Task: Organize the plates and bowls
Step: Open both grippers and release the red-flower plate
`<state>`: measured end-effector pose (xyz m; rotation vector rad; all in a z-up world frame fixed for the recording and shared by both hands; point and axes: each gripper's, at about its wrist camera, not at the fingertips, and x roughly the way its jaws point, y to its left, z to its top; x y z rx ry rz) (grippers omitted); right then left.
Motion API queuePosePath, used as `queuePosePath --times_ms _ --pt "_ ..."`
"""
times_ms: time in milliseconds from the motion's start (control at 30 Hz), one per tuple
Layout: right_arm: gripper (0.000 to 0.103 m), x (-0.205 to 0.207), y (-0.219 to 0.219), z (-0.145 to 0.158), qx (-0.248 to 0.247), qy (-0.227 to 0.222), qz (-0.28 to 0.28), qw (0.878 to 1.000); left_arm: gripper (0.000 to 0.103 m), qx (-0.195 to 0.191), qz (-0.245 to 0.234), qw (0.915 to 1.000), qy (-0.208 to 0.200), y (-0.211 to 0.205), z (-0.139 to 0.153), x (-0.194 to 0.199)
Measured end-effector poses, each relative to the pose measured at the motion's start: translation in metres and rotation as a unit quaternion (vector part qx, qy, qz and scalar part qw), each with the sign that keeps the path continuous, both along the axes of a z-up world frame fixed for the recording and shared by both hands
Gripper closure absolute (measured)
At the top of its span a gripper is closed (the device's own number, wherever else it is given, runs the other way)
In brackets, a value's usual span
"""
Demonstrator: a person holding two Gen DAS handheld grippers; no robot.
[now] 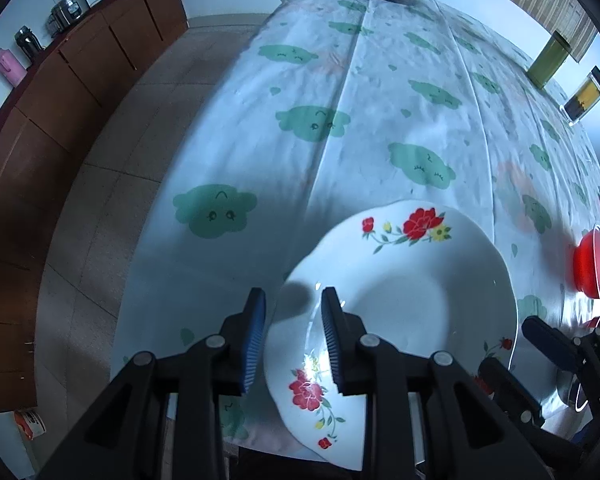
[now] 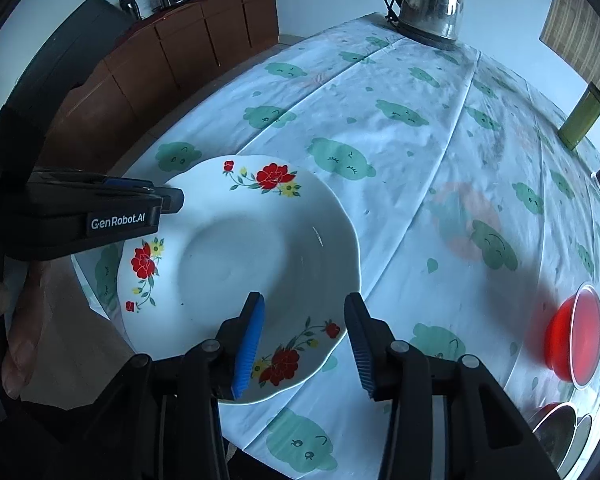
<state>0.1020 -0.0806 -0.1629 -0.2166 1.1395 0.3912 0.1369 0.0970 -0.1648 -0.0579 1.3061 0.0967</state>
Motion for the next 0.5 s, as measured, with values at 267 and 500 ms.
queuePosePath --times_ms 267,500 --pt "0.055 -0.003 -0.003 0.0 0.014 0.001 0.0 1.0 0.062 0.014 0.005 0.9996 -0.023 -0.003 0.012 0.004" --pt "0.054 -0.005 -0.019 0.003 0.029 -0.001 -0.022 0.999 0.061 0.014 -0.014 0.9994 -0.027 -0.02 0.016 0.006"
